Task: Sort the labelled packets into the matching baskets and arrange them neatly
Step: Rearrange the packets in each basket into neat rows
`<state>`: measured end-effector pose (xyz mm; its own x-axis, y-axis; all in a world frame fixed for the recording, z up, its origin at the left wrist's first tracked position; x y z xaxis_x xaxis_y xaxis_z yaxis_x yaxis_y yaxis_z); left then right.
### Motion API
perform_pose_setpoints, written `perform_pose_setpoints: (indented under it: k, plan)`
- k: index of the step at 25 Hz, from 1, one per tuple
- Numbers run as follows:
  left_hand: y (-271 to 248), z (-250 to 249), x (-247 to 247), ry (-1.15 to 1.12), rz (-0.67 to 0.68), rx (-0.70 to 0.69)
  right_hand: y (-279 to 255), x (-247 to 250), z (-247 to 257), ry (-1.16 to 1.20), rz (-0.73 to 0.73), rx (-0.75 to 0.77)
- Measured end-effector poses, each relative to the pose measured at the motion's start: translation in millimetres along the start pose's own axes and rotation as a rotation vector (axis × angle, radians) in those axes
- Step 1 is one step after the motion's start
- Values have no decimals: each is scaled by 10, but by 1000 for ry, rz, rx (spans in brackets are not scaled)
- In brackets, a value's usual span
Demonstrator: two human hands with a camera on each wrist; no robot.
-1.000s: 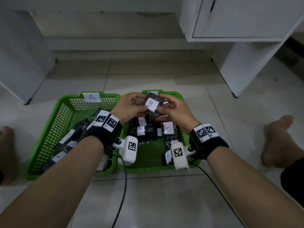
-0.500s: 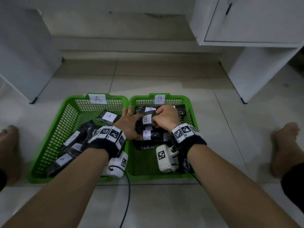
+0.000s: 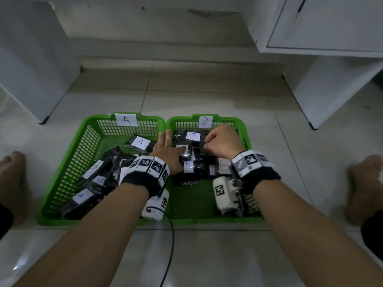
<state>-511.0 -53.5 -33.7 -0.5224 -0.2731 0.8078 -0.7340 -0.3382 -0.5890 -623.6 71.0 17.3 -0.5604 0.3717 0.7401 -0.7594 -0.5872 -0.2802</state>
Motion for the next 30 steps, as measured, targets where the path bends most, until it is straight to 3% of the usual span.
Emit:
perform_pose_setpoints:
  k: [4,6,10,12,15,19,22,25,30]
  plan:
    - [22,60,15,-111,-22,45,-326,462,-476,10,6,-172]
    - [-37,-9,54,-48,-88,-5,-479,474,-669,3,47,-219]
    - [-279,-377,291,-92,-347,-255,-627,232,-817,-83,117,-196]
    - [-416,-607,370,-210,-401,-408,-648,126,-807,-116,135,-187]
    - [-530,-965,323,-289,-262,-553,-642,137,-703,-214,124,-161]
    - [-523,-1301,-88,-210,39,-644,-763,-53,-725,-231,326,-172]
    - [-535,-1363,-265,-186,70,-679,-801,-159,-769,-317,309,-124]
    - [-543,-1293,-325,-139,80,-695,-779,-210,-822,-263,354,-181]
    - [-583,-1061,-173,-218,168,-674,-750,101,-775,-185,421,-226]
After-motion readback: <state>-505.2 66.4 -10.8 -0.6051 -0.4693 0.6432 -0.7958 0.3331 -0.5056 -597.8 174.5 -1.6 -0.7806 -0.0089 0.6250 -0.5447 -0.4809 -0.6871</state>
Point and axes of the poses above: each hand's wrist, its own y-axis towards the middle knuckle, its own x-axis out of the back of the hand, z = x × y, the point moved 8 cm from there along y, towards the middle knuckle, and after that the axes turned 7 degrees about z, right-handed, at the moved point
